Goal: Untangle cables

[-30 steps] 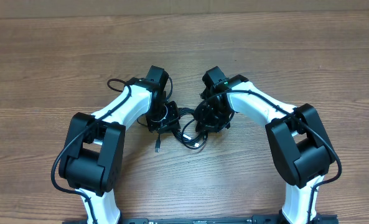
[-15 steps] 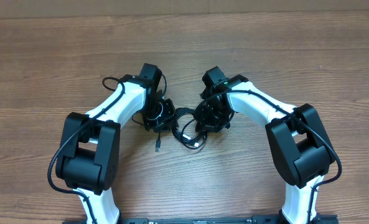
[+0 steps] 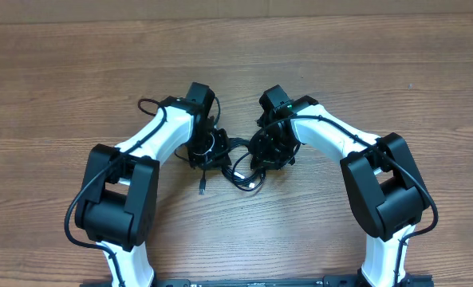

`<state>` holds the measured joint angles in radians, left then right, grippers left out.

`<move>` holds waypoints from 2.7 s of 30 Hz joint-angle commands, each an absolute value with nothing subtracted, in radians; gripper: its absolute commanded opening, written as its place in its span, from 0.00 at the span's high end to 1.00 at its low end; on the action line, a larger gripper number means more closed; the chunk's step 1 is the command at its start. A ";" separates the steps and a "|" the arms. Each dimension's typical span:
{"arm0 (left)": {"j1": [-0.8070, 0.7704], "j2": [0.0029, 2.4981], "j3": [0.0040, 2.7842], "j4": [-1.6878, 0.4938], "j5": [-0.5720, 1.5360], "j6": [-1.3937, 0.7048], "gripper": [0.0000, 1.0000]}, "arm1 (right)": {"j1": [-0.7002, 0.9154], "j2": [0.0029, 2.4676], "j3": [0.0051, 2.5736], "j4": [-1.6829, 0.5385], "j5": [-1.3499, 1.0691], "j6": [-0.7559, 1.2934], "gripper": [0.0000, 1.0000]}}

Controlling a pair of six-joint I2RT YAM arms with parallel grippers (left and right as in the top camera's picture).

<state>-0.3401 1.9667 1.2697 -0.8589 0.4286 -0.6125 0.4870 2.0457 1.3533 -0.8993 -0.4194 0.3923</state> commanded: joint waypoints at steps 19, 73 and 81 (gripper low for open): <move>-0.421 1.975 1.284 -0.831 0.271 -0.697 0.79 | 0.494 2.014 1.343 -0.894 -0.427 0.397 0.80; -0.235 1.759 1.261 -0.673 0.506 -0.624 0.96 | 0.498 2.014 1.341 -0.902 -0.351 0.392 0.96; -0.195 1.760 1.261 -0.704 0.521 -0.606 0.96 | 0.498 2.014 1.341 -0.902 -0.312 0.386 0.96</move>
